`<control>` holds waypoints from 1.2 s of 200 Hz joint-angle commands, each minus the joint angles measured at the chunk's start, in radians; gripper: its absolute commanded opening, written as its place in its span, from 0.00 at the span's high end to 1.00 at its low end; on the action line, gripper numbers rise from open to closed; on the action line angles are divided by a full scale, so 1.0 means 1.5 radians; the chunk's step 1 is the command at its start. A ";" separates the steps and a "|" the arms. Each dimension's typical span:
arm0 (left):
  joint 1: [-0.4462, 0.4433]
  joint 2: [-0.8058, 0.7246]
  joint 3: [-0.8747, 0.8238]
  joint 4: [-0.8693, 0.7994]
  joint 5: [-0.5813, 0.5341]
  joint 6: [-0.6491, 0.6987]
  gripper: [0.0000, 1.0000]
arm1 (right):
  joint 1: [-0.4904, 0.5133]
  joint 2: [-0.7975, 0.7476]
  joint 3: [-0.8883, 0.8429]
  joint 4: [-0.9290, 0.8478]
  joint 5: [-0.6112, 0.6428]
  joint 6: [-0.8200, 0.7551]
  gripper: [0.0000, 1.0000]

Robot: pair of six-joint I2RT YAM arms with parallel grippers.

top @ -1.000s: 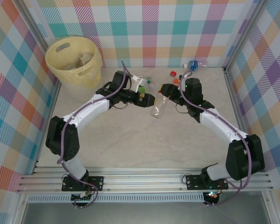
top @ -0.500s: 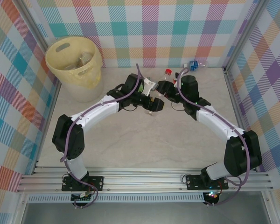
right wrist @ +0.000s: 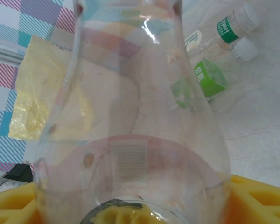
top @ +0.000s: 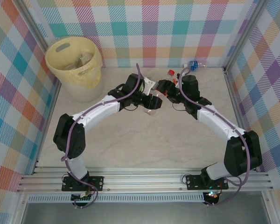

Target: Put the plastic bottles in the bin

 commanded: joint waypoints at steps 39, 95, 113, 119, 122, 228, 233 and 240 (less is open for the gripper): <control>0.030 -0.004 -0.027 0.012 -0.020 0.005 0.50 | -0.036 -0.091 0.009 0.024 -0.040 -0.020 0.12; 0.055 -0.063 -0.060 0.051 -0.030 -0.016 0.51 | -0.045 -0.162 -0.021 0.038 -0.016 -0.081 0.00; 0.057 -0.093 -0.064 0.051 -0.070 -0.016 0.51 | -0.045 -0.180 -0.030 0.021 0.016 -0.107 0.00; 0.057 -0.102 -0.062 0.046 -0.092 -0.017 0.51 | -0.045 -0.184 -0.032 0.012 0.028 -0.115 0.00; 0.057 -0.108 -0.062 0.044 -0.104 -0.019 0.51 | -0.045 -0.185 -0.033 0.007 0.036 -0.118 0.00; 0.119 -0.279 -0.007 -0.018 -0.477 0.033 0.50 | -0.045 -0.192 -0.055 -0.007 0.100 -0.132 0.00; 0.121 -0.285 -0.005 -0.011 -0.506 0.043 0.50 | -0.045 -0.189 -0.055 -0.006 0.099 -0.129 0.00; 0.126 -0.291 -0.004 0.004 -0.551 0.060 0.50 | -0.045 -0.188 -0.055 -0.004 0.096 -0.126 0.00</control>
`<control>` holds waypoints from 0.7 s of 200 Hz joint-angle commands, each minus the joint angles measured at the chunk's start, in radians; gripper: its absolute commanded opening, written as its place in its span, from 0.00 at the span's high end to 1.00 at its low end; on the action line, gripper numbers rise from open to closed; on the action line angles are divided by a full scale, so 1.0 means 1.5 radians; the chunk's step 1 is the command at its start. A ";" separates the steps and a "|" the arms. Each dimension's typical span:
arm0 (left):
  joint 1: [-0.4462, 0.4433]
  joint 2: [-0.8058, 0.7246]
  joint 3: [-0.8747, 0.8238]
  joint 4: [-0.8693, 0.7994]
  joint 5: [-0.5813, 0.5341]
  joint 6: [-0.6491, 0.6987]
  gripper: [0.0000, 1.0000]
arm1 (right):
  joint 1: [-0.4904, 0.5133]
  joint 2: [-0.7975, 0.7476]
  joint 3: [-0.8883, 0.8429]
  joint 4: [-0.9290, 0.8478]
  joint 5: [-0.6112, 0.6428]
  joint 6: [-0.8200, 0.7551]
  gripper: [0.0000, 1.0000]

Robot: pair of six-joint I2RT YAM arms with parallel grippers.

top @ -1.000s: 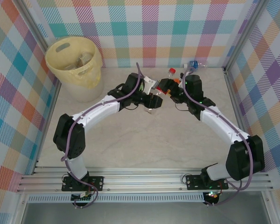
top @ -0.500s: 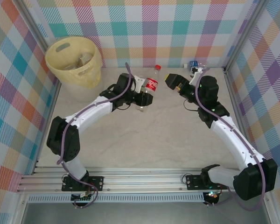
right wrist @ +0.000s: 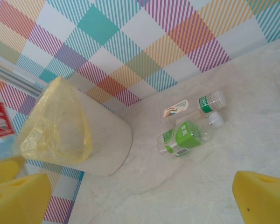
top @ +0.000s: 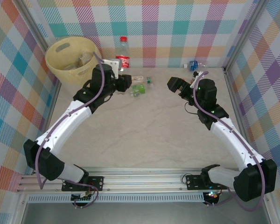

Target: Put the plastic bottles in the bin

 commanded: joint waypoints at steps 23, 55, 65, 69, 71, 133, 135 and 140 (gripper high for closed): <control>0.052 -0.049 0.039 0.089 -0.237 0.101 0.50 | -0.002 0.007 0.003 0.016 -0.008 0.003 0.00; 0.136 -0.011 0.092 0.084 -0.214 0.093 0.49 | -0.002 0.011 0.011 0.005 -0.012 0.009 0.00; 0.159 0.006 0.107 0.084 -0.207 0.094 0.49 | -0.002 0.008 0.011 0.002 -0.009 0.009 0.00; 0.168 0.012 0.113 0.085 -0.203 0.095 0.49 | -0.002 0.008 0.011 0.001 -0.008 0.009 0.00; 0.173 0.015 0.116 0.085 -0.201 0.094 0.49 | -0.002 0.008 0.011 0.001 -0.008 0.009 0.00; 0.305 0.118 0.194 0.106 -0.132 0.125 0.49 | -0.002 0.005 0.022 -0.030 -0.006 0.004 0.00; 0.308 0.120 0.193 0.111 -0.129 0.129 0.49 | -0.002 0.004 0.022 -0.031 -0.006 0.005 0.00; 0.317 0.125 0.189 0.122 -0.121 0.135 0.48 | -0.002 0.004 0.021 -0.032 -0.004 0.004 0.00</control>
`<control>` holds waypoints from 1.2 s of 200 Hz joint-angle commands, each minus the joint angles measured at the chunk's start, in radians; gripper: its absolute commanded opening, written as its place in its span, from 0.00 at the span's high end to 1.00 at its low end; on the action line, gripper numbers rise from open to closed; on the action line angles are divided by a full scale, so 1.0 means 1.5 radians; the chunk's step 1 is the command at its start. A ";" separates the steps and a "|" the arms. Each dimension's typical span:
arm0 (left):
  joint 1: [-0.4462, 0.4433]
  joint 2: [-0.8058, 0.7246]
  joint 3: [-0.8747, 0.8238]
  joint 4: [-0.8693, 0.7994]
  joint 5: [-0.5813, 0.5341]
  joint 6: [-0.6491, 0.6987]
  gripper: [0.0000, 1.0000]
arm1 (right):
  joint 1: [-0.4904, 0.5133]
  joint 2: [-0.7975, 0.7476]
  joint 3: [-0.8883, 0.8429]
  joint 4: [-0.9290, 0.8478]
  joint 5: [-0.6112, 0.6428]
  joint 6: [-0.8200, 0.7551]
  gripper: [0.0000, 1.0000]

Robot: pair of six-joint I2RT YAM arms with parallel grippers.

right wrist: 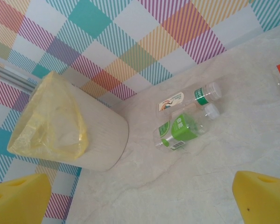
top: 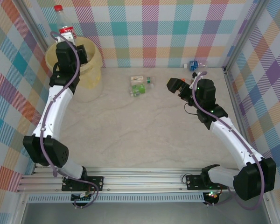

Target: Put the plastic bottles in the bin

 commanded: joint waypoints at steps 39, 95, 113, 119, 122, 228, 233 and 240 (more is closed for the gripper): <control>0.091 0.076 0.048 0.064 0.094 0.062 0.48 | -0.002 -0.005 0.020 -0.026 0.003 -0.003 0.00; 0.099 0.161 0.110 -0.001 0.145 0.000 0.46 | -0.002 0.000 0.019 -0.030 0.003 -0.003 0.00; 0.100 0.179 0.127 -0.027 0.142 -0.031 0.46 | -0.003 0.001 0.022 -0.036 0.000 -0.005 0.00; 0.099 0.183 0.134 -0.032 0.141 -0.041 0.45 | -0.003 0.002 0.023 -0.038 0.000 -0.006 0.00; 0.099 0.185 0.138 -0.053 0.141 -0.045 0.44 | -0.003 0.002 0.023 -0.039 0.000 -0.007 0.00; 0.099 0.246 0.291 -0.248 0.169 -0.086 0.00 | -0.003 0.016 0.026 -0.047 -0.002 -0.003 0.00; 0.099 0.249 0.294 -0.251 0.165 -0.089 0.00 | -0.003 0.016 0.026 -0.048 -0.002 -0.004 0.00; 0.099 0.255 0.300 -0.257 0.158 -0.092 0.00 | -0.003 0.016 0.027 -0.049 -0.001 -0.003 0.00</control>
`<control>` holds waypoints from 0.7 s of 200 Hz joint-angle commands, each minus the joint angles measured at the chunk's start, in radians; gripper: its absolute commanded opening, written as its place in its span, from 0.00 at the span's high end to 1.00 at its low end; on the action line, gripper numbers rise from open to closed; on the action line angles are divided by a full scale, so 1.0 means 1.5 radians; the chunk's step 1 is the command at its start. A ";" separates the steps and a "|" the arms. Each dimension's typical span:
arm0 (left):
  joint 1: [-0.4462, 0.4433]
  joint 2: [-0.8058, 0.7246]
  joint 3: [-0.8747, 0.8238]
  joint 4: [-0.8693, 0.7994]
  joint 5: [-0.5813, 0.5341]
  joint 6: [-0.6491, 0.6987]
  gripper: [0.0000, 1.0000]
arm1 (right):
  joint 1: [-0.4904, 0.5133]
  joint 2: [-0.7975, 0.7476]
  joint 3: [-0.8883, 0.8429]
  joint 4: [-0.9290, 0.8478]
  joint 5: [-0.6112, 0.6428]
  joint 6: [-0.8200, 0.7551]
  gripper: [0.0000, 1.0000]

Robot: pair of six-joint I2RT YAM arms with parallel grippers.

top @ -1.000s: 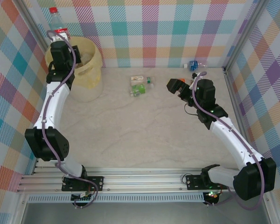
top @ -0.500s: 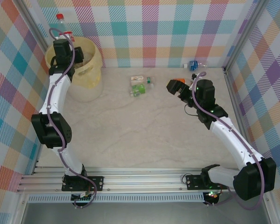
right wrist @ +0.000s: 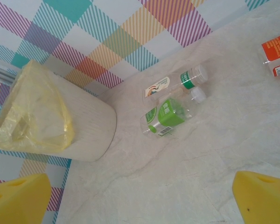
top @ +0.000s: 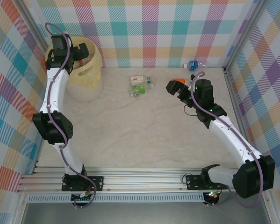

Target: Put the plastic bottles in the bin

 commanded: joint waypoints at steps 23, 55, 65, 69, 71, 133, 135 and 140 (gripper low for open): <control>0.006 0.038 0.059 -0.073 -0.004 -0.033 0.00 | -0.004 -0.001 0.023 -0.007 0.000 -0.004 0.00; 0.005 0.037 0.062 -0.083 0.099 -0.057 0.00 | -0.003 -0.003 0.022 -0.010 0.003 -0.004 0.00; 0.001 0.033 0.063 -0.085 0.105 -0.068 0.00 | -0.003 -0.003 0.021 -0.010 0.003 -0.005 0.00; -0.003 0.031 0.064 -0.088 0.101 -0.071 0.00 | -0.003 -0.002 0.021 -0.010 0.004 -0.005 0.00; -0.006 0.029 0.065 -0.090 0.098 -0.071 0.00 | -0.003 -0.002 0.021 -0.010 0.003 -0.004 0.00; -0.163 -0.037 0.019 -0.051 -0.048 0.048 0.00 | -0.003 0.004 0.019 -0.010 0.004 -0.004 0.00; -0.168 -0.039 0.017 -0.049 -0.050 0.053 0.00 | -0.003 0.004 0.019 -0.010 0.004 -0.005 0.00; -0.180 -0.042 0.012 -0.042 -0.053 0.063 0.00 | -0.003 0.003 0.019 -0.011 0.004 -0.006 0.00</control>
